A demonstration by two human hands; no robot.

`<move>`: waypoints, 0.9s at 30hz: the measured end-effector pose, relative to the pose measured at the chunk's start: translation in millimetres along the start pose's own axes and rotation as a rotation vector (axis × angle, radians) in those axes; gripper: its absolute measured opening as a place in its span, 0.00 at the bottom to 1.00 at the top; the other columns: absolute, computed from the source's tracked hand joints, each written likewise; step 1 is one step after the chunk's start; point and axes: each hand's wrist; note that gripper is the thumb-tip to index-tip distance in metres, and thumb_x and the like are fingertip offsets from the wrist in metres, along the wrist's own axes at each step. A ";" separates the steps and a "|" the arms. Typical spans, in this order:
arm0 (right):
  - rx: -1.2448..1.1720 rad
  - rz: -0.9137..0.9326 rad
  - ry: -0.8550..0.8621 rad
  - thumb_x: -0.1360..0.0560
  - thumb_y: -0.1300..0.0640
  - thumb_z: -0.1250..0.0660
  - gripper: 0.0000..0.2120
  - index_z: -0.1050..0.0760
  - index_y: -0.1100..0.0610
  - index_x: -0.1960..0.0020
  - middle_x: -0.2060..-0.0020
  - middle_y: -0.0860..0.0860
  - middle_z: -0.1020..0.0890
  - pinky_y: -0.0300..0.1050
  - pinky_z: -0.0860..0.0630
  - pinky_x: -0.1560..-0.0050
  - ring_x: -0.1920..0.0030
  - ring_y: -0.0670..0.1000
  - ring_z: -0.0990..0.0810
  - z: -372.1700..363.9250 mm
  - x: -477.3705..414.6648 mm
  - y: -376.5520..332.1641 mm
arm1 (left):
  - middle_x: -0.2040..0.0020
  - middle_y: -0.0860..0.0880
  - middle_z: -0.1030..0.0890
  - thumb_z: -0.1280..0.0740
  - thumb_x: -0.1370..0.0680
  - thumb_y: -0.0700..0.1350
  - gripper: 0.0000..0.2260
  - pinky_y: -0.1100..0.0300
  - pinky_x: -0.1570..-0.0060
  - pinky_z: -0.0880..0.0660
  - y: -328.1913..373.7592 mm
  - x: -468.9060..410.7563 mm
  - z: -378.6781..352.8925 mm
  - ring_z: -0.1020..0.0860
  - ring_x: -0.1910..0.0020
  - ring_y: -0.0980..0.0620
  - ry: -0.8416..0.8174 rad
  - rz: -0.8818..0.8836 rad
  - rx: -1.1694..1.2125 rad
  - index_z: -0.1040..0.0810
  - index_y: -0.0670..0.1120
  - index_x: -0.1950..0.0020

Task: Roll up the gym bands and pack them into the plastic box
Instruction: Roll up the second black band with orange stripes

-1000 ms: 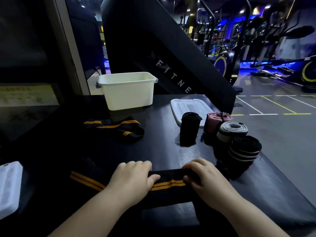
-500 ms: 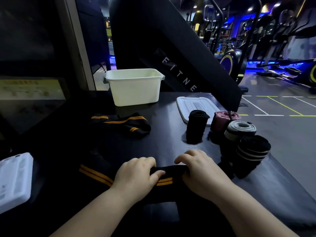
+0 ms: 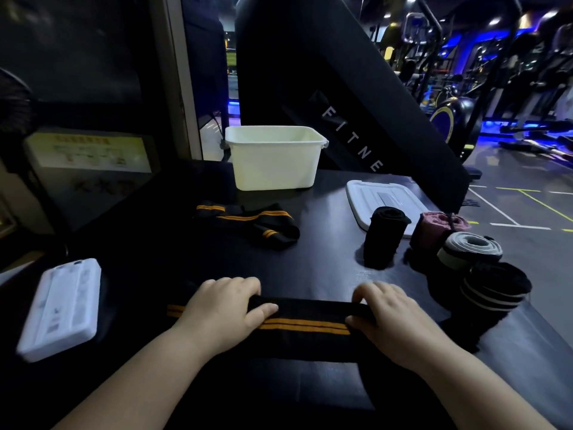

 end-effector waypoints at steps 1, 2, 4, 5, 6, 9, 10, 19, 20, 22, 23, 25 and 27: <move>0.008 -0.011 -0.008 0.24 0.39 0.38 0.12 0.34 0.44 0.47 0.46 0.42 0.30 0.42 0.36 0.47 0.40 0.47 0.32 2.6 -0.5 1.7 | 0.52 0.58 0.23 0.44 0.23 0.68 0.18 0.59 0.46 0.32 -5.1 1.4 0.6 0.25 0.48 0.57 0.006 0.013 -0.004 0.28 0.56 0.46; 0.018 -0.017 -0.014 0.24 0.39 0.37 0.12 0.35 0.43 0.47 0.46 0.41 0.30 0.42 0.36 0.47 0.40 0.47 0.32 4.6 -0.7 2.3 | 0.52 0.59 0.24 0.44 0.23 0.68 0.18 0.59 0.46 0.33 -8.9 2.7 1.0 0.25 0.48 0.57 0.013 0.021 -0.004 0.28 0.56 0.46; 0.058 -0.004 -0.008 0.24 0.41 0.37 0.13 0.35 0.43 0.44 0.45 0.42 0.30 0.43 0.35 0.45 0.38 0.47 0.33 6.9 -2.6 0.0 | 0.52 0.59 0.24 0.44 0.23 0.67 0.18 0.60 0.47 0.33 -11.6 4.4 0.4 0.25 0.48 0.57 0.026 0.022 -0.011 0.28 0.56 0.46; 0.087 0.017 0.001 0.23 0.42 0.36 0.14 0.35 0.43 0.41 0.43 0.42 0.31 0.43 0.34 0.43 0.37 0.48 0.34 8.2 -4.3 -3.7 | 0.51 0.58 0.23 0.44 0.23 0.67 0.18 0.59 0.46 0.32 -10.9 4.3 -0.5 0.25 0.48 0.57 0.030 0.018 -0.019 0.28 0.55 0.45; 0.103 0.050 0.015 0.24 0.45 0.35 0.17 0.35 0.43 0.38 0.41 0.42 0.31 0.43 0.34 0.41 0.35 0.48 0.35 9.4 -6.3 -9.3 | 0.50 0.58 0.23 0.44 0.22 0.67 0.18 0.59 0.45 0.32 -9.4 3.6 -1.3 0.25 0.47 0.56 0.032 0.014 -0.027 0.28 0.55 0.45; 0.007 0.208 0.055 0.24 0.51 0.35 0.18 0.32 0.44 0.35 0.40 0.43 0.31 0.42 0.34 0.38 0.35 0.48 0.36 6.9 -16.6 -34.7 | 0.49 0.57 0.22 0.43 0.22 0.66 0.18 0.58 0.44 0.32 -6.1 1.2 -2.4 0.25 0.46 0.55 0.031 0.013 -0.032 0.28 0.54 0.45; -0.049 0.260 0.064 0.24 0.50 0.36 0.15 0.30 0.44 0.37 0.42 0.43 0.29 0.42 0.33 0.39 0.36 0.48 0.34 4.1 -20.2 -45.4 | 0.49 0.57 0.22 0.43 0.22 0.65 0.18 0.58 0.45 0.32 -6.2 0.7 -2.3 0.25 0.46 0.54 0.028 0.012 -0.036 0.28 0.53 0.45; -0.048 0.255 -0.023 0.24 0.36 0.40 0.16 0.31 0.43 0.41 0.48 0.42 0.29 0.39 0.35 0.52 0.42 0.48 0.30 -29.3 -36.2 -78.6 | 0.49 0.58 0.22 0.41 0.23 0.65 0.15 0.55 0.41 0.34 -36.2 13.2 23.1 0.25 0.45 0.55 -0.019 0.009 -0.073 0.28 0.56 0.46; -0.050 0.248 -0.029 0.24 0.36 0.40 0.16 0.31 0.43 0.42 0.48 0.42 0.30 0.39 0.36 0.52 0.42 0.48 0.31 -29.3 -36.7 -78.8 | 0.50 0.58 0.23 0.40 0.24 0.66 0.16 0.55 0.41 0.34 -46.5 15.9 28.4 0.26 0.46 0.56 -0.029 0.044 -0.081 0.27 0.57 0.47; -0.042 0.238 -0.042 0.24 0.37 0.39 0.15 0.32 0.43 0.42 0.48 0.42 0.30 0.40 0.37 0.53 0.42 0.48 0.30 -28.3 -37.7 -80.5 | 0.53 0.58 0.24 0.38 0.26 0.68 0.16 0.57 0.42 0.34 -64.6 22.0 39.0 0.26 0.47 0.55 -0.065 0.126 -0.059 0.28 0.58 0.50; -0.034 0.230 -0.050 0.24 0.37 0.39 0.15 0.32 0.43 0.43 0.48 0.42 0.30 0.40 0.36 0.52 0.42 0.49 0.30 -26.8 -37.7 -82.5 | 0.53 0.58 0.24 0.37 0.27 0.68 0.16 0.58 0.43 0.35 -71.9 25.5 42.8 0.28 0.47 0.54 -0.091 0.171 -0.025 0.28 0.58 0.49; -0.001 0.213 -0.061 0.24 0.38 0.39 0.14 0.32 0.44 0.44 0.48 0.43 0.29 0.42 0.34 0.52 0.43 0.50 0.30 -24.2 -37.6 -86.8 | 0.50 0.60 0.26 0.34 0.26 0.64 0.14 0.60 0.45 0.37 -80.9 32.3 47.4 0.32 0.47 0.55 -0.153 0.215 0.062 0.28 0.60 0.46; 0.059 0.218 -0.069 0.25 0.40 0.39 0.12 0.32 0.45 0.45 0.50 0.43 0.30 0.45 0.30 0.49 0.44 0.52 0.29 -21.0 -39.3 -92.5 | 0.50 0.62 0.30 0.33 0.24 0.58 0.11 0.61 0.44 0.38 -88.1 36.1 48.1 0.33 0.44 0.54 -0.212 0.194 0.130 0.31 0.62 0.44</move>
Point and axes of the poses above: each hand's wrist, its own x-axis away from the middle knuckle, its own z-axis out of the back of the hand, y = z × x
